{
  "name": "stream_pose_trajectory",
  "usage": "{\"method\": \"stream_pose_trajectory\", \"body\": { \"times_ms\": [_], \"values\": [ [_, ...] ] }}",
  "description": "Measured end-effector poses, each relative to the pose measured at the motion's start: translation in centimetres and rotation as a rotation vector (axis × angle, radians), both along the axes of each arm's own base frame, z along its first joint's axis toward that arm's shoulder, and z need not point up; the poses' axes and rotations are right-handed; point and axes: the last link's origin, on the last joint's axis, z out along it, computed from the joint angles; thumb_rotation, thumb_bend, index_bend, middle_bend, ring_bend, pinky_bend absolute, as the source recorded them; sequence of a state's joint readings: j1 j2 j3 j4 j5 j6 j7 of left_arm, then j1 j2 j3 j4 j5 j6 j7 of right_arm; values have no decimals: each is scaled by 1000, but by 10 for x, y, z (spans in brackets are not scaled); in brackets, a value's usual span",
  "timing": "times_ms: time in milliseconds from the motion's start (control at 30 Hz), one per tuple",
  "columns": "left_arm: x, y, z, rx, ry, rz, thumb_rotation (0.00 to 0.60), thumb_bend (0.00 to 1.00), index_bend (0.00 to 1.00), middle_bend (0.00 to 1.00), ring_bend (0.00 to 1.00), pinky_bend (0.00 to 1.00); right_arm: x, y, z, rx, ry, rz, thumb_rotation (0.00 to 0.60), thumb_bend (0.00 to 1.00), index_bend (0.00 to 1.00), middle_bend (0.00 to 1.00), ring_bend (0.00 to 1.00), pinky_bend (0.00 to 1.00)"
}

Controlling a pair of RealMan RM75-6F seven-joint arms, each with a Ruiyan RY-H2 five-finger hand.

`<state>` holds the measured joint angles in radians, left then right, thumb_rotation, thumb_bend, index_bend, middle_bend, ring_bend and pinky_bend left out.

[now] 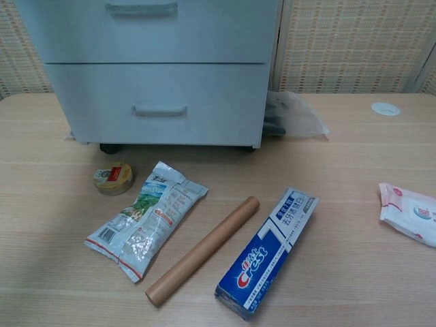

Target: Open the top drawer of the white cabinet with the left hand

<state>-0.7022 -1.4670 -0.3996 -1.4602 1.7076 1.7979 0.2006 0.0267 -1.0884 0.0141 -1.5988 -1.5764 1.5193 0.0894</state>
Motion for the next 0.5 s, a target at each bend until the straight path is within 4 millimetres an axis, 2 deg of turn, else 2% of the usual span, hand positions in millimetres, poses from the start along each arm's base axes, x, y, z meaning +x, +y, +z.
{"method": "stream_pose_trajectory", "body": {
  "times_ms": [500],
  "values": [
    [2,1,-3,11,13,-7,600,88,211,1000,967,1000,-1,1,1,-2,0,-1,600,216,228,324,305,307]
  ]
}}
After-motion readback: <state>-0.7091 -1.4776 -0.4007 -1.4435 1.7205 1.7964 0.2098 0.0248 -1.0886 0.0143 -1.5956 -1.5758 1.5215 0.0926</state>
